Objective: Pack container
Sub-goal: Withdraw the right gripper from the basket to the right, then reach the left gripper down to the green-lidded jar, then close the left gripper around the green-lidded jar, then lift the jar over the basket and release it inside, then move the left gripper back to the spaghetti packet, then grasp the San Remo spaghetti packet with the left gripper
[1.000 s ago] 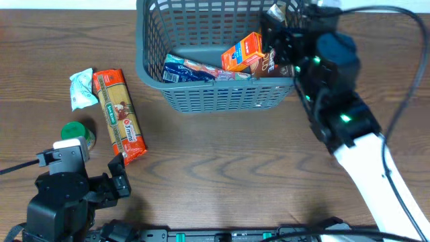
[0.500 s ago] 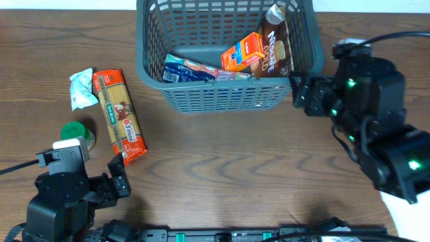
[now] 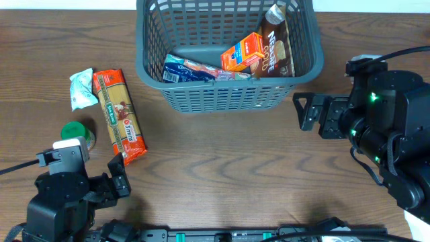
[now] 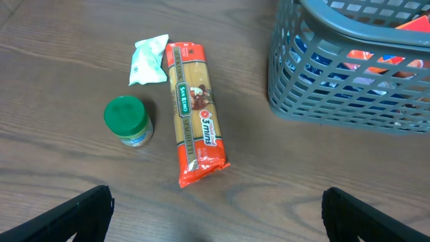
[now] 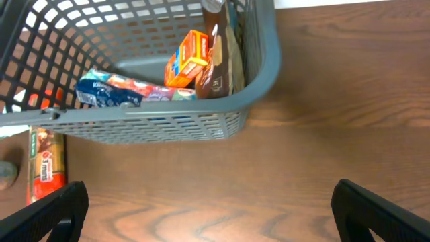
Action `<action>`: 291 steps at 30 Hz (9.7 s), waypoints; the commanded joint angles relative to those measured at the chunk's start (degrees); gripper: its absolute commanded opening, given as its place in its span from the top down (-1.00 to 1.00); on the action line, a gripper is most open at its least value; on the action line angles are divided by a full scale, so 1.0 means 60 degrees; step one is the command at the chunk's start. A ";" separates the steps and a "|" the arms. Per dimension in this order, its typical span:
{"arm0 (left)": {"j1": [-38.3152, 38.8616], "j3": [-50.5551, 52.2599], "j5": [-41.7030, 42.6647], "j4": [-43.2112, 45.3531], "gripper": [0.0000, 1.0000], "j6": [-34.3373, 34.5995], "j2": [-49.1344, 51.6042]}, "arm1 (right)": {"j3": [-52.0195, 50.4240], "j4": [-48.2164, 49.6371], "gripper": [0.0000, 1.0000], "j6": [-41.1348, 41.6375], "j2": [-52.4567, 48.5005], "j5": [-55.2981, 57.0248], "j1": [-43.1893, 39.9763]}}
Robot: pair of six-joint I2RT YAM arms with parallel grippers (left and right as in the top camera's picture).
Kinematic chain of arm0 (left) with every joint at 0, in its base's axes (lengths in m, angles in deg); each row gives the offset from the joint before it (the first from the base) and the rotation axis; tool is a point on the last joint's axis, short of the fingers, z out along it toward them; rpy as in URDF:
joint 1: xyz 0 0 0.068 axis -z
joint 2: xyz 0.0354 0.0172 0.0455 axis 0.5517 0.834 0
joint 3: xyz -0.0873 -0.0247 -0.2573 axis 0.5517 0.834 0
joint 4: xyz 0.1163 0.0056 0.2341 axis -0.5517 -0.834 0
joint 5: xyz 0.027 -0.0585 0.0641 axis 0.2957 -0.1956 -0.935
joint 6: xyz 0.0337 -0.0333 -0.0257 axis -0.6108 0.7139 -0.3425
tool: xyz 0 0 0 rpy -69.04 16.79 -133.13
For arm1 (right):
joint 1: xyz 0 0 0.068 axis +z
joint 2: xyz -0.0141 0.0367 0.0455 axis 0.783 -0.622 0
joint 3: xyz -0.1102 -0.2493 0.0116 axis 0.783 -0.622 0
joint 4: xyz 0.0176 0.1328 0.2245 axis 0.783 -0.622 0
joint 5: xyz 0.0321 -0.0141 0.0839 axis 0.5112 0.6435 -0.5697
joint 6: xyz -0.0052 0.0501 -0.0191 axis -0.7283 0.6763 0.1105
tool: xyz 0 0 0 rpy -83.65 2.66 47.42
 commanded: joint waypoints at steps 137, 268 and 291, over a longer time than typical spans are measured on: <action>-0.8065 0.0736 0.3359 0.4900 -0.02 -0.2240 1.1256 | 0.0106 -0.0047 -0.98 0.0113 -0.0036 -0.0157 -0.0084; -0.5643 -0.0051 0.3949 0.5209 -0.97 -0.3923 1.1734 | 0.0106 -0.0047 -0.98 0.0113 -0.0040 -0.0157 -0.0084; -0.4921 -0.0051 0.2605 0.5668 -0.97 -0.3268 1.2692 | 0.0106 -0.0047 -0.98 0.0113 -0.0040 -0.0157 -0.0084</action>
